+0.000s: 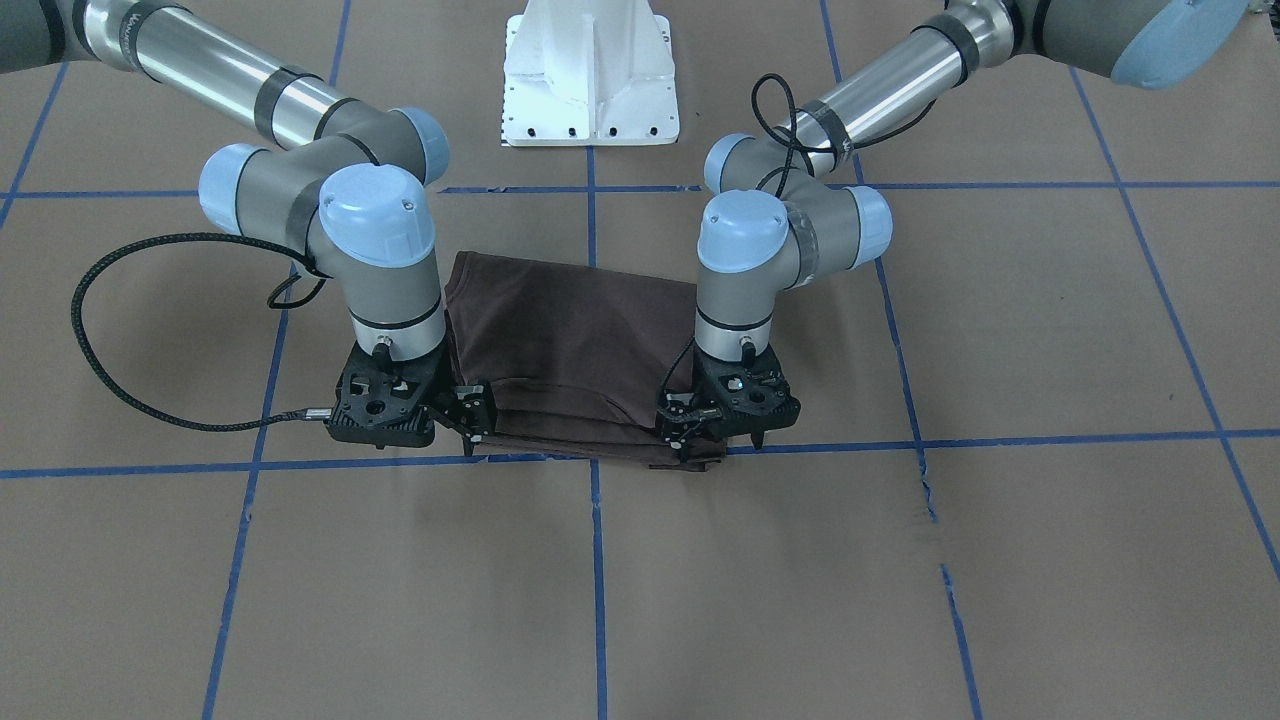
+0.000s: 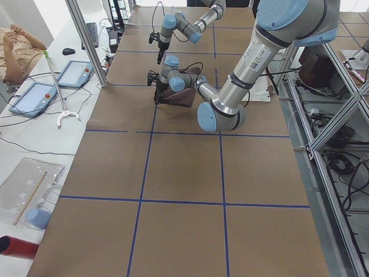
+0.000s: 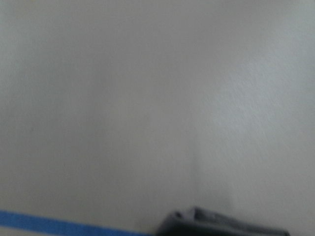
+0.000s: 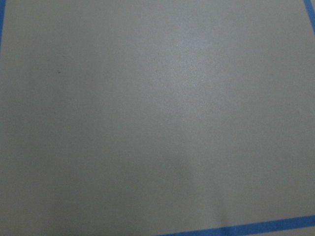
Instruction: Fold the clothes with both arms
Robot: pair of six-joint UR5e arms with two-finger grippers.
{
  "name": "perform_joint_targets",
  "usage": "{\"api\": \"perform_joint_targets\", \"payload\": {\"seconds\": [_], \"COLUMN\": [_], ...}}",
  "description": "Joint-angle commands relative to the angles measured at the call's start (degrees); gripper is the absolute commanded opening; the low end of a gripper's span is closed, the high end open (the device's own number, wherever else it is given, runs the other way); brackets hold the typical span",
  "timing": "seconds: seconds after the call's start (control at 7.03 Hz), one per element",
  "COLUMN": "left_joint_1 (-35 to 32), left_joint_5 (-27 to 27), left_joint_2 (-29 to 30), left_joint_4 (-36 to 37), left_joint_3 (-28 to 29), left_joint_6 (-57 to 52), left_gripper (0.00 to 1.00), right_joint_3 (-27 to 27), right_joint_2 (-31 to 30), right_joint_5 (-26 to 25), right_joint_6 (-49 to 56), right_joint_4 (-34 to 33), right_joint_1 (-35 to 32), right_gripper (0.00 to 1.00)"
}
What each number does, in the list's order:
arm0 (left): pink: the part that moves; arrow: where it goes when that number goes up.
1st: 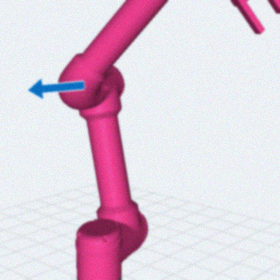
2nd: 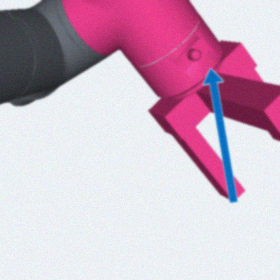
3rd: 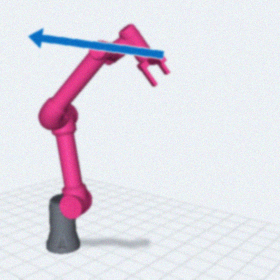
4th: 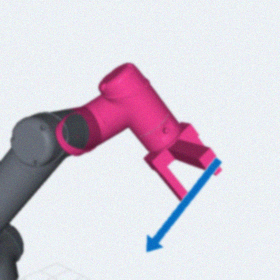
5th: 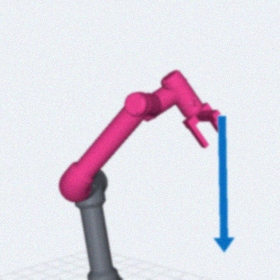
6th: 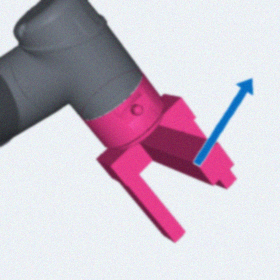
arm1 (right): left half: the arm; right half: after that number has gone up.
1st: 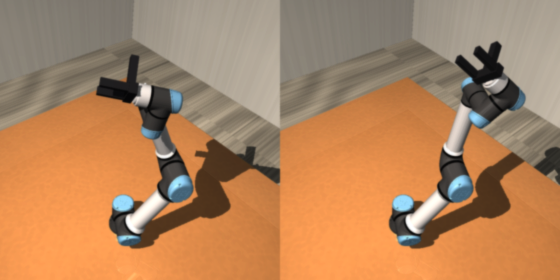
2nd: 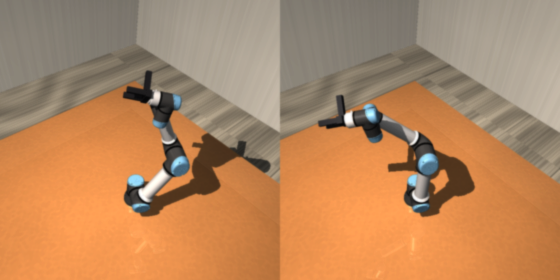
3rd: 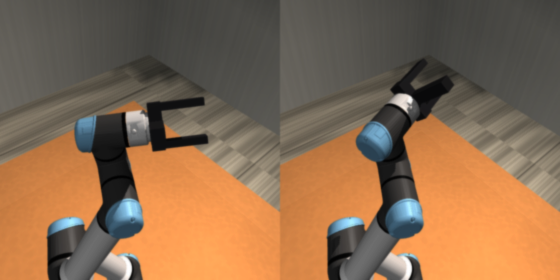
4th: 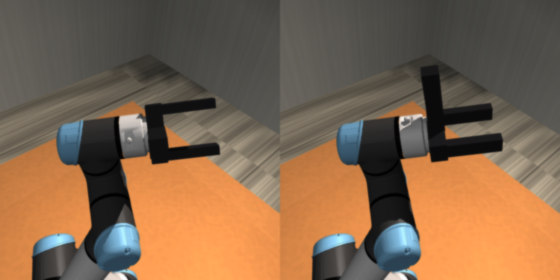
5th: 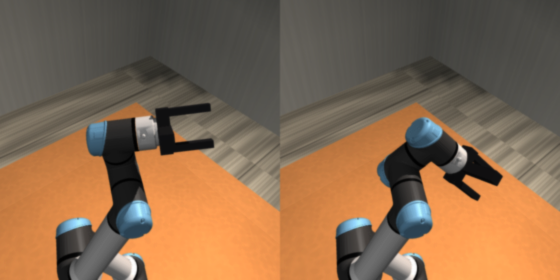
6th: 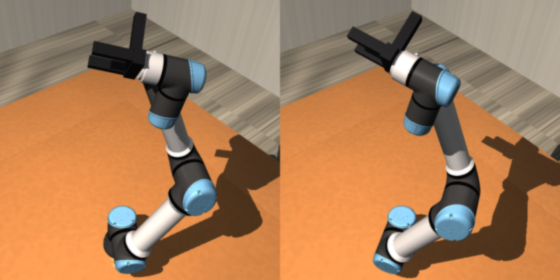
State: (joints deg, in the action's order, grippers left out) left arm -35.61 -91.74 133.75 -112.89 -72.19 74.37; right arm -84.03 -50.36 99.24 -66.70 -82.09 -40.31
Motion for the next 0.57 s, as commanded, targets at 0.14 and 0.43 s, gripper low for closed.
{"api": "perform_joint_targets", "payload": {"seconds": [0.14, 0.43], "left_joint_1": [-2.3, -0.9], "left_joint_5": [-5.8, -5.7], "left_joint_2": [0.0, -1.5], "left_joint_4": [-5.1, -10.0], "left_joint_3": [0.7, 0.5], "left_joint_6": [-1.4, 7.0], "left_gripper": [1.00, 0.72], "right_joint_3": [-0.2, -0.2], "right_joint_2": [-0.1, -0.2], "right_joint_5": [-0.1, -0.1], "right_joint_6": [-0.2, -0.1], "right_joint_4": [0.1, 0.1], "right_joint_1": [0.1, 0.1], "right_gripper": [1.00, 1.00]}}
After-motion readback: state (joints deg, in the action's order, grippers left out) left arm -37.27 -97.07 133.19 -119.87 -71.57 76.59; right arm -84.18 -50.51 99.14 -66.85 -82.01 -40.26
